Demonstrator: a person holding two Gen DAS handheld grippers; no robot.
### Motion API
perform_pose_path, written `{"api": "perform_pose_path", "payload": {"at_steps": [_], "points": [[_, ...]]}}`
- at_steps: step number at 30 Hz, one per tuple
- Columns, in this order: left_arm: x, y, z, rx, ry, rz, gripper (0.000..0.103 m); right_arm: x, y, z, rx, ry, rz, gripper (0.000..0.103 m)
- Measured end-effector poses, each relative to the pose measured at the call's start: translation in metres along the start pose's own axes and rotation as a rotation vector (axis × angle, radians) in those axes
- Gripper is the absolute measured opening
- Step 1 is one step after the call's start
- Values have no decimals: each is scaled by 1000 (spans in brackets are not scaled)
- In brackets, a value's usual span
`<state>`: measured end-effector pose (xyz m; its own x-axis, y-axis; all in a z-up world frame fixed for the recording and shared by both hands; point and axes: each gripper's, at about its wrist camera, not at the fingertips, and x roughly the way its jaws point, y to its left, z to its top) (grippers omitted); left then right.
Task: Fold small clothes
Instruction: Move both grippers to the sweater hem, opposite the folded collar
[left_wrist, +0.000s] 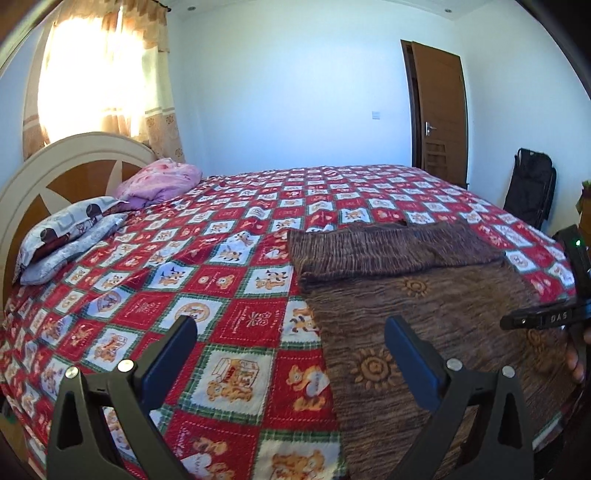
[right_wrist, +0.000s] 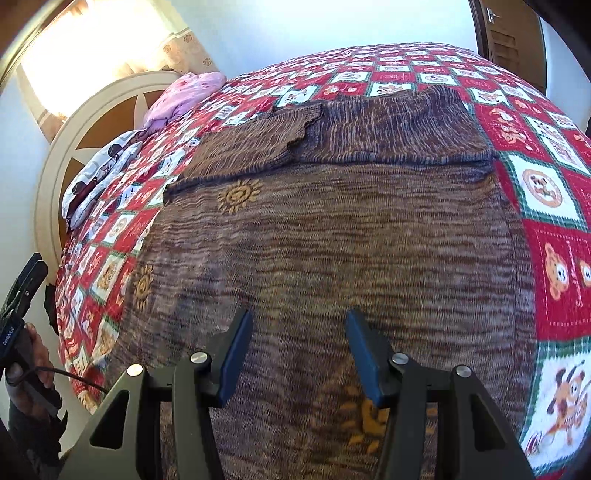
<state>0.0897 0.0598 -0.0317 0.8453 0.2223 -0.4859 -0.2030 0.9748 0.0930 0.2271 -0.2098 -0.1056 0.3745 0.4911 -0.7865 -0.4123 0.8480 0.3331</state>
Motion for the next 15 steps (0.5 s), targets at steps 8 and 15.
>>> {"api": "perform_pose_path", "payload": {"at_steps": [8, 15], "points": [[-6, -13, -22, 65, 75, -27, 103, -14, 3, -12, -7, -12, -8, 54], [-15, -27, -47, 94, 162, -92, 103, -23, 6, -29, -10, -10, -6, 54]]}}
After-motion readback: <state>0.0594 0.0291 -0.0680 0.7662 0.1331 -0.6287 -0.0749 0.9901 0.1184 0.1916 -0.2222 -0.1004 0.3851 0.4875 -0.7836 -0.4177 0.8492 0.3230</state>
